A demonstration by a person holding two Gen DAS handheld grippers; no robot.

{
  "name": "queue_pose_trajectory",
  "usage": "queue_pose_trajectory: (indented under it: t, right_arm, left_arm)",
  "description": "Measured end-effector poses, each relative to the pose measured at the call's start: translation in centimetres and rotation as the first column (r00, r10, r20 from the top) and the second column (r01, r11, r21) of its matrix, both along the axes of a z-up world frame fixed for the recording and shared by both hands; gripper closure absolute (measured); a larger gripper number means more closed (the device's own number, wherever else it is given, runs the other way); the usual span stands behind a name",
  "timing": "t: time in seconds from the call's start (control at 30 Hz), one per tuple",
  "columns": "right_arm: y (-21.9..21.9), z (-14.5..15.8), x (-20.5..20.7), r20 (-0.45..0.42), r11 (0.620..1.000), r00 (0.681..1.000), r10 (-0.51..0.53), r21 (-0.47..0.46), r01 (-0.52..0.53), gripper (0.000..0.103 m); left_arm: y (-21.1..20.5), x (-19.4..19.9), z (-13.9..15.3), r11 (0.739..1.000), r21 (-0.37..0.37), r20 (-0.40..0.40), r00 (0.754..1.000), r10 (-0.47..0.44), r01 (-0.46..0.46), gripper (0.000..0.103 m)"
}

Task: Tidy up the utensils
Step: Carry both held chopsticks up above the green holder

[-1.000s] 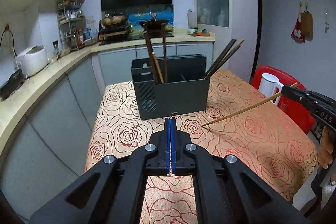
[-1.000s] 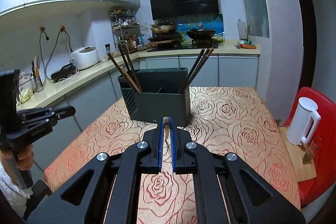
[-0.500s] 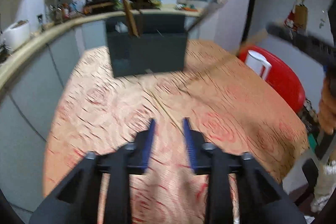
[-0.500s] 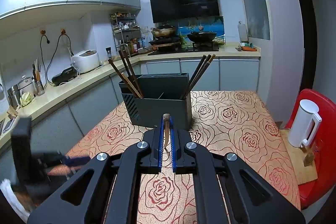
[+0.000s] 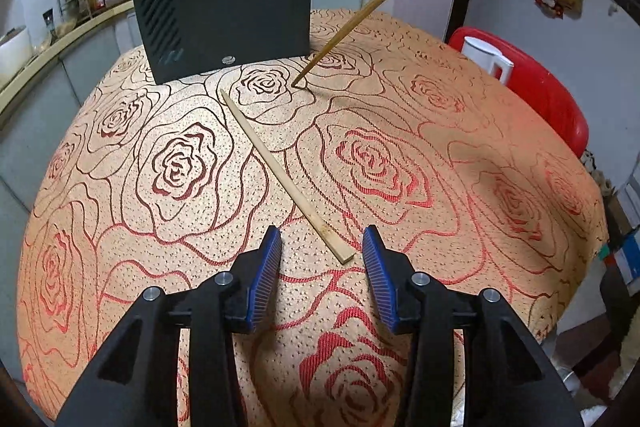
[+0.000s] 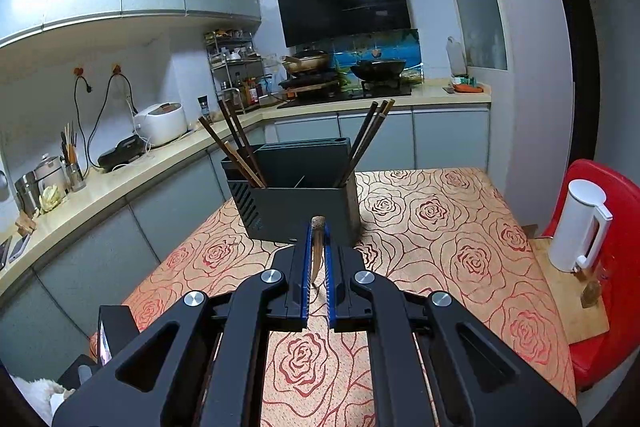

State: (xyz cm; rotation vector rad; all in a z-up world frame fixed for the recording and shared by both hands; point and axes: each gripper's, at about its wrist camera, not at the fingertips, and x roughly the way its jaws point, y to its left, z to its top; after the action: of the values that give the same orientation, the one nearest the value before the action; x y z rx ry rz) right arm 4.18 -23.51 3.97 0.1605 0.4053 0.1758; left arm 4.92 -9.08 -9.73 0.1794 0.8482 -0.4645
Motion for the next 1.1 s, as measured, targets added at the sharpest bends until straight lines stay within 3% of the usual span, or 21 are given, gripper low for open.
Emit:
queue_pose_trajectory:
  t: [0.13, 0.37, 0.5, 0.7, 1.1]
  right_arm:
    - [-0.2, 0.0, -0.1, -0.002, 1.0, 1.0, -0.003, 0.011, 0.003, 0.096]
    - [-0.2, 0.0, -0.1, -0.001, 1.0, 1.0, -0.004, 0.012, 0.004, 0.096]
    - [-0.3, 0.0, -0.1, -0.002, 1.0, 1.0, -0.004, 0.014, 0.004, 0.096]
    - [-0.4, 0.0, -0.2, -0.002, 1.0, 1.0, -0.004, 0.015, 0.004, 0.096]
    - [-0.1, 0.8, -0.3, 0.021, 1.0, 1.0, -0.002, 0.019, 0.002, 0.096]
  left_arm:
    - [0.2, 0.0, -0.1, 1.0, 0.024, 0.009, 1.0, 0.011, -0.012, 0.072]
    - [1.5, -0.4, 0.0, 0.998, 0.021, 0.019, 0.998, 0.053, -0.053, 0.075]
    - [1.2, -0.6, -0.1, 0.998, 0.024, 0.035, 0.997, 0.062, -0.062, 0.092]
    - [1.5, -0.8, 0.1, 0.998, 0.029, 0.032, 0.998, 0.058, -0.059, 0.096]
    - [4.7, -0.8, 6.9, 0.995, -0.016, 0.193, 0.976, 0.095, -0.094, 0.096]
